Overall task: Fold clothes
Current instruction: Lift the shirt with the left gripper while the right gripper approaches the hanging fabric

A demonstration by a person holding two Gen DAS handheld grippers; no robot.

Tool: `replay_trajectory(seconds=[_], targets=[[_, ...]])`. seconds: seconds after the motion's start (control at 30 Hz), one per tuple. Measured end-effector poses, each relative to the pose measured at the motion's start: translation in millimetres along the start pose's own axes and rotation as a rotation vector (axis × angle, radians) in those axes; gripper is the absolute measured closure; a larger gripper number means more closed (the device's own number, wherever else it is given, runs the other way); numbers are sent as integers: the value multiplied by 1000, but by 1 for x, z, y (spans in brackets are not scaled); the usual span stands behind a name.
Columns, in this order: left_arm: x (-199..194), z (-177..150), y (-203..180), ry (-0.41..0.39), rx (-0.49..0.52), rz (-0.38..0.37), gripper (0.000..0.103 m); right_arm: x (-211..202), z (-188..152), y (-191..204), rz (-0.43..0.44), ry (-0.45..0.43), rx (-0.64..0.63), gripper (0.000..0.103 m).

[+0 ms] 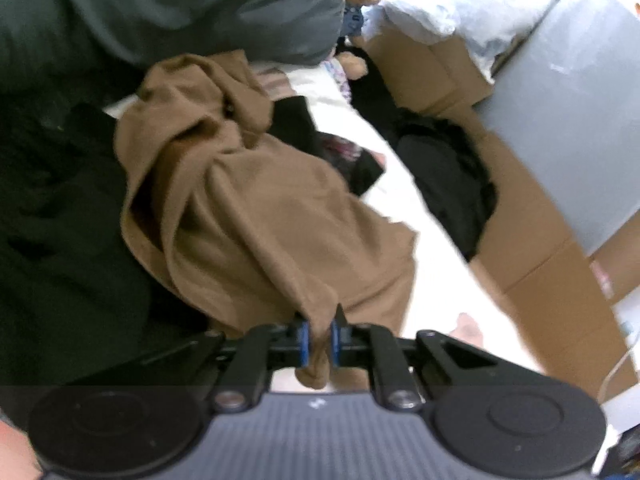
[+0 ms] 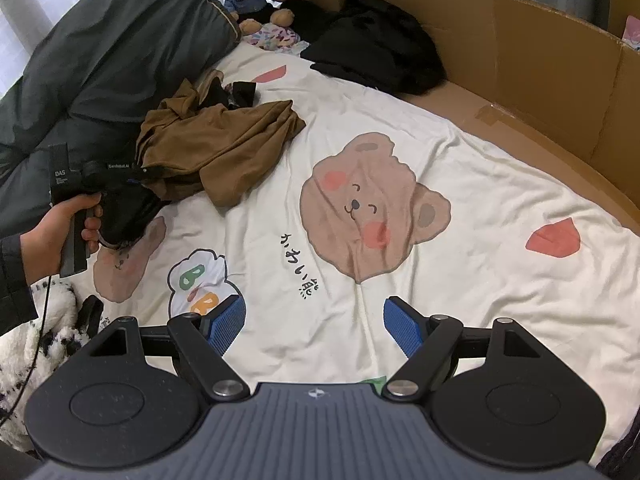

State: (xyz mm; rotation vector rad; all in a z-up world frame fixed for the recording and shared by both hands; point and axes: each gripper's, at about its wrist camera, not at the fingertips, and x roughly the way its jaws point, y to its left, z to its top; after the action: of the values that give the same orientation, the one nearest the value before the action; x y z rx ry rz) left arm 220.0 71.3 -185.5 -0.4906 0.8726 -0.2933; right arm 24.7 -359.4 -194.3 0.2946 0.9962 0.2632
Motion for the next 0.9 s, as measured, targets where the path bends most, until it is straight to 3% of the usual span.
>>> replay_trajectory(seconds=[0.23,0.5,0.9], targets=[[13,-6,-46,50,-69,-235,94,-4,3,0,10,-17,3,22],[21,-29,-106,146,-25,-433,95,-12,-1,-9,11,-27,20,22],[9,-71,-189,331,63,-631,95,-20,-6,-10,55,-47,0,22]])
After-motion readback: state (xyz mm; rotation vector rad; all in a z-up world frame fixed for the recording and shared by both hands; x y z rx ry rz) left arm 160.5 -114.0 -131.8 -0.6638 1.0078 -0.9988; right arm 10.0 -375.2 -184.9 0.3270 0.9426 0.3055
